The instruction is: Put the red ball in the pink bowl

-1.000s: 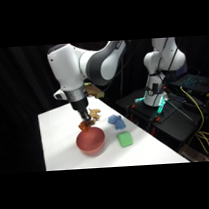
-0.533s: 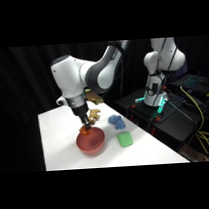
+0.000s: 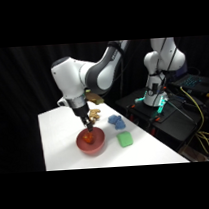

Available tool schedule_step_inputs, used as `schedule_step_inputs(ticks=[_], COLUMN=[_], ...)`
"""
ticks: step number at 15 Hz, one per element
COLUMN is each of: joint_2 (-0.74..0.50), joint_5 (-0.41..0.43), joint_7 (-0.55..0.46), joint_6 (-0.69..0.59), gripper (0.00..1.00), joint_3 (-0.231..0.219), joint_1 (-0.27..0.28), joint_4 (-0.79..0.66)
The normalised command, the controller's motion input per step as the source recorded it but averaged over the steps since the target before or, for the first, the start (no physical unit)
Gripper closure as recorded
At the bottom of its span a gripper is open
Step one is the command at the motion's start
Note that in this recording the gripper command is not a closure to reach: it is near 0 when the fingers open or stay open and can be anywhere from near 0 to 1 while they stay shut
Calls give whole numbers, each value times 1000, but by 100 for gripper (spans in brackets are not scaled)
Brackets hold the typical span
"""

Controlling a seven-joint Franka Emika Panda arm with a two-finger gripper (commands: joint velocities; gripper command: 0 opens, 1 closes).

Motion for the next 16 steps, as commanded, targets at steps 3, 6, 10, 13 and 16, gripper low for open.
schedule_step_inputs(ticks=[3, 6, 10, 13, 16], joint_2=[-145, -227, -276, -306, -283], joint_5=[45, -36, -64, -53, -76], joint_7=[-133, -42, -39, -79, -107], joint_6=[-294, -434, -419, -343, -275], gripper=[0, 0, 0, 0, 0], joint_3=[41, 5, -5, -5, -6], joint_1=[-34, 13, 8, -15, -22], joint_4=[101, 154, 168, 131, 89])
